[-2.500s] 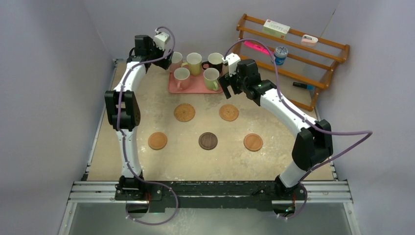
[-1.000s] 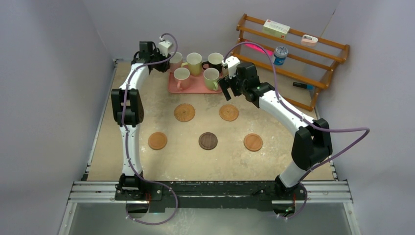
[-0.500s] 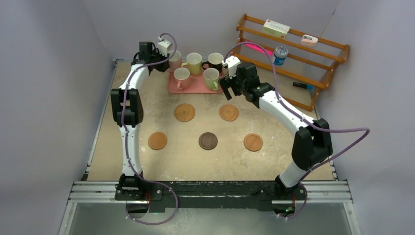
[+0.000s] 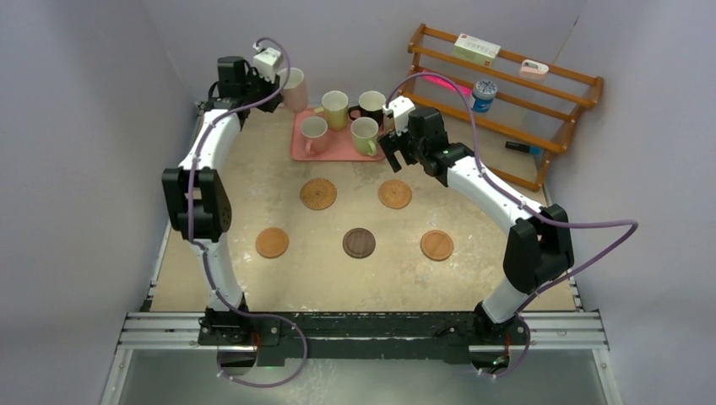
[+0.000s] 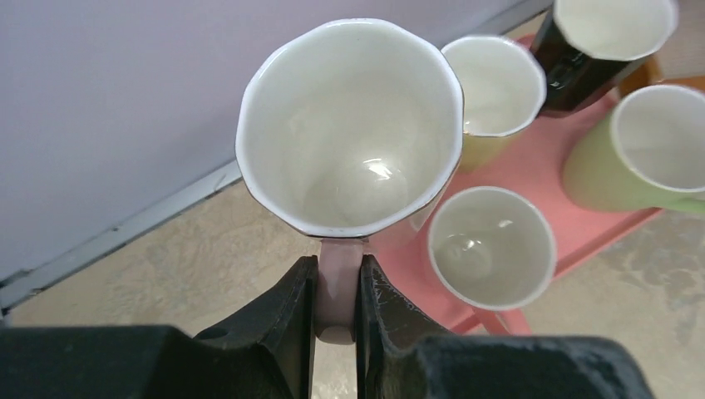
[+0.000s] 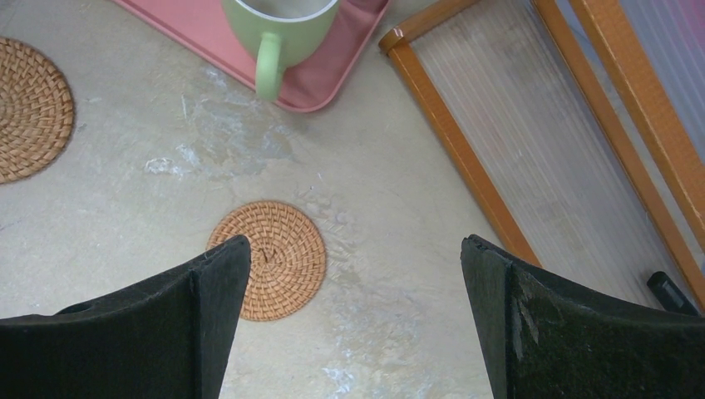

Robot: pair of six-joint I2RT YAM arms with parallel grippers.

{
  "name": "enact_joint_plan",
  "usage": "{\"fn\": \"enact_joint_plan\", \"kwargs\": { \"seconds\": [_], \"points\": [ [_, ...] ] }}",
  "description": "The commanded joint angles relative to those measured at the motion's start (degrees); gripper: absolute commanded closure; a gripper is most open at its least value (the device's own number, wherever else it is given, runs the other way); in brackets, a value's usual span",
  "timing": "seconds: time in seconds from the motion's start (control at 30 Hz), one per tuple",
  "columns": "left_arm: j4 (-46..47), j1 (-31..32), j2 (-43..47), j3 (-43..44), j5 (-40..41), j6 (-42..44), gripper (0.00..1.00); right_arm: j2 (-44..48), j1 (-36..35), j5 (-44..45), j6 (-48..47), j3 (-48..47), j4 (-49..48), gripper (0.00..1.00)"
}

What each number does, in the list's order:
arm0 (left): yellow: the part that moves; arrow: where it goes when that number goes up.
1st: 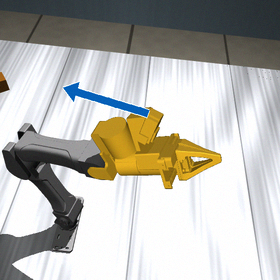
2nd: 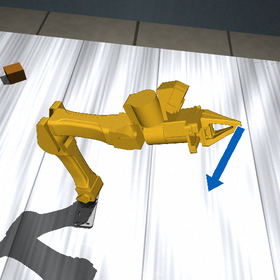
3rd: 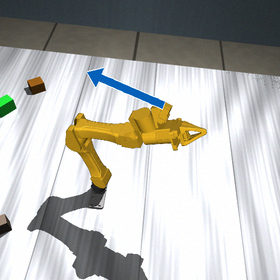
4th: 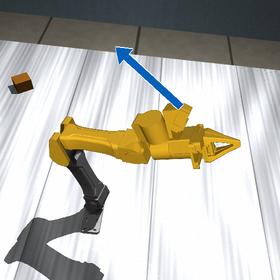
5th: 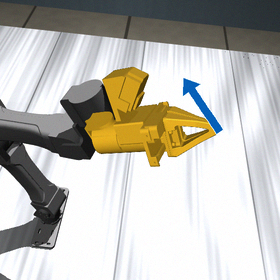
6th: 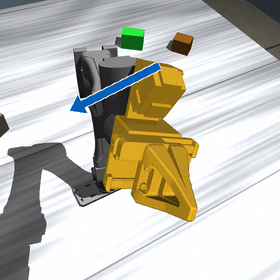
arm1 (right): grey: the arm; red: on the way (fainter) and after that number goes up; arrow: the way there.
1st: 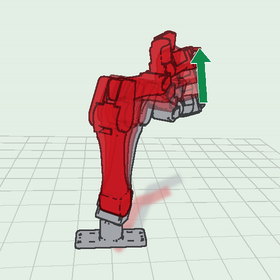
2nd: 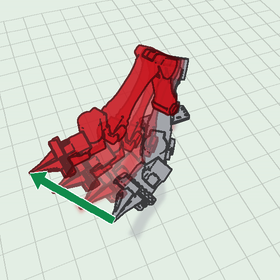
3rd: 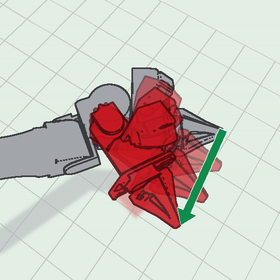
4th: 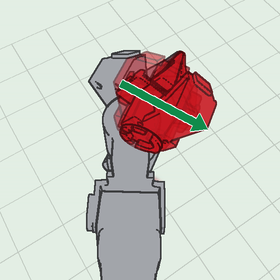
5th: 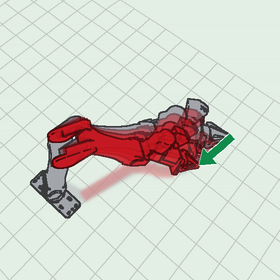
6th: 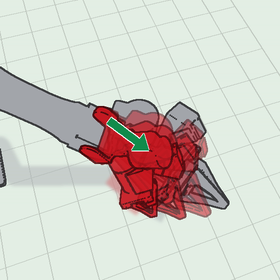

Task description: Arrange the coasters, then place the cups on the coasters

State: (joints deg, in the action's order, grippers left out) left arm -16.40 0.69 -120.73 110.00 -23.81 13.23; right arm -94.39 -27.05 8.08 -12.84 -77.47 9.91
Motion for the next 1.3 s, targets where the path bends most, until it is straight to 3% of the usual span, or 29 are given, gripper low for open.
{"fn": "enact_joint_plan", "kwargs": {
  "seconds": [0.0,0.17,0.7,0.87,1.07,1.27],
  "points": [
    [8.3,-0.6,14.4,-6.5,-1.7,1.2,1.00,2.1,-0.2,1.2,-0.9,-0.5,-1.3,0.02],
    [8.9,-0.6,28.1,-22.3,-3.7,6.2,1.00,2.6,-0.2,0.8,-1.6,-0.4,-1.4,0.02],
    [-7.9,-2.5,66.6,-59.7,-5.7,26.4,1.00,5.9,-0.2,-2.0,-4.2,6.1,-5.4,0.02],
    [-11.5,-5.5,71.5,-64.7,-11.5,30.1,1.00,8.1,-0.2,-1.8,-5.3,9.3,-7.8,0.02],
    [-15.1,-14.2,71.9,-66.6,-21.9,36.6,1.00,10.1,-0.3,-1.4,-6.5,12.4,-9.4,0.02],
    [-28.3,-25.1,67.1,-64.4,-36.5,52.2,1.00,11.2,-0.2,-1.2,-7.3,14.4,-9.8,0.02]
  ]
}}
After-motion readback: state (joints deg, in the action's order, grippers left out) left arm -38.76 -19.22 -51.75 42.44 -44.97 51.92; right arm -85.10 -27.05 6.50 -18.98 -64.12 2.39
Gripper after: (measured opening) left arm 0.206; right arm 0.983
